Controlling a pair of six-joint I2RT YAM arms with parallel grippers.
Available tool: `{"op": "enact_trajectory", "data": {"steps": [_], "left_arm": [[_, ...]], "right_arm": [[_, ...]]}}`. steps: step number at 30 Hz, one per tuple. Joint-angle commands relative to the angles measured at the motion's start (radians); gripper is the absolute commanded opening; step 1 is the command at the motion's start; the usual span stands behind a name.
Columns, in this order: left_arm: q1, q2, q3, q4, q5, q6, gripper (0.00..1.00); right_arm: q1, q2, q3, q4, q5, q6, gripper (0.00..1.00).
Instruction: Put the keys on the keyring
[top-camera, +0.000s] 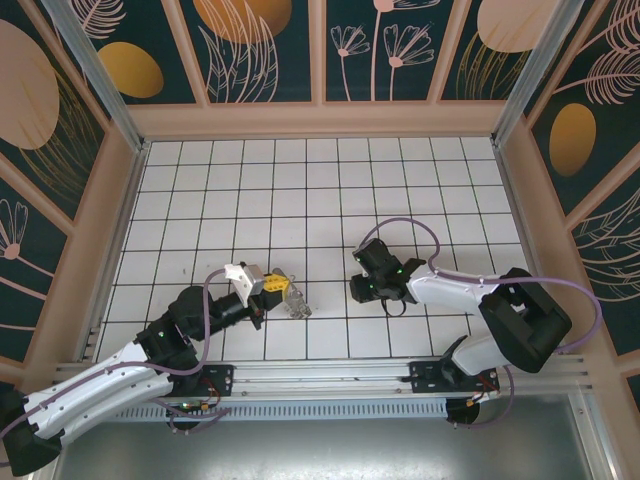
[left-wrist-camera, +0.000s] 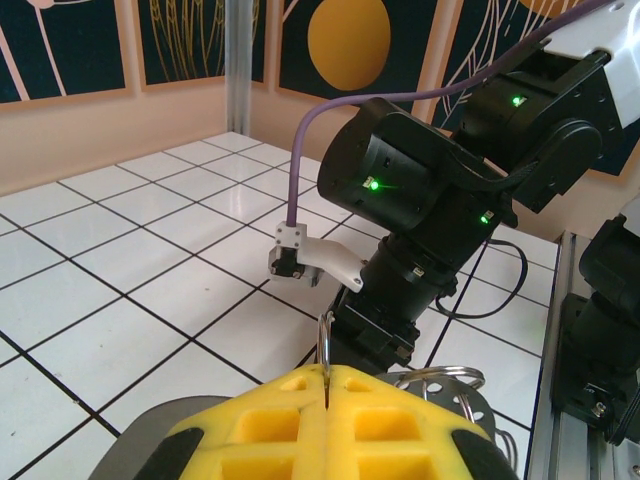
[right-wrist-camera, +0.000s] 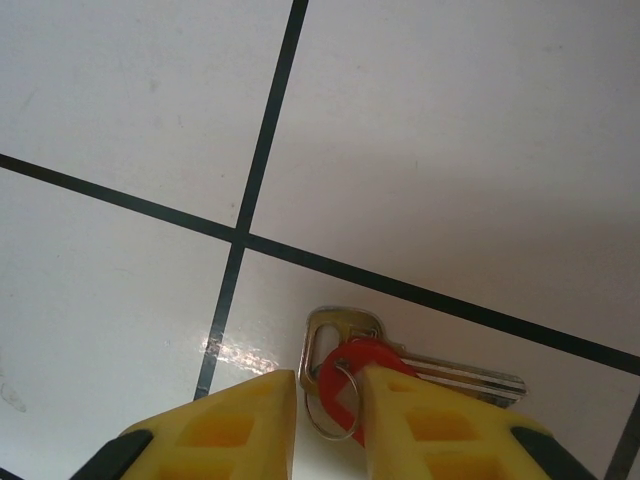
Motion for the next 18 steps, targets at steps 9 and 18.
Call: {"op": "enact_trajectory", "data": {"steps": [9,18], "left_arm": [[-0.004,-0.013,0.004,0.045,-0.001,-0.011,0.00],[-0.005,-0.015,0.008,0.039,-0.005,-0.012,0.00]], "right_arm": [[0.025,0.025,-0.001,-0.023,0.054,-0.005,0.19],[0.032,-0.003,-0.004,-0.036,0.070,-0.007,0.07]]}}
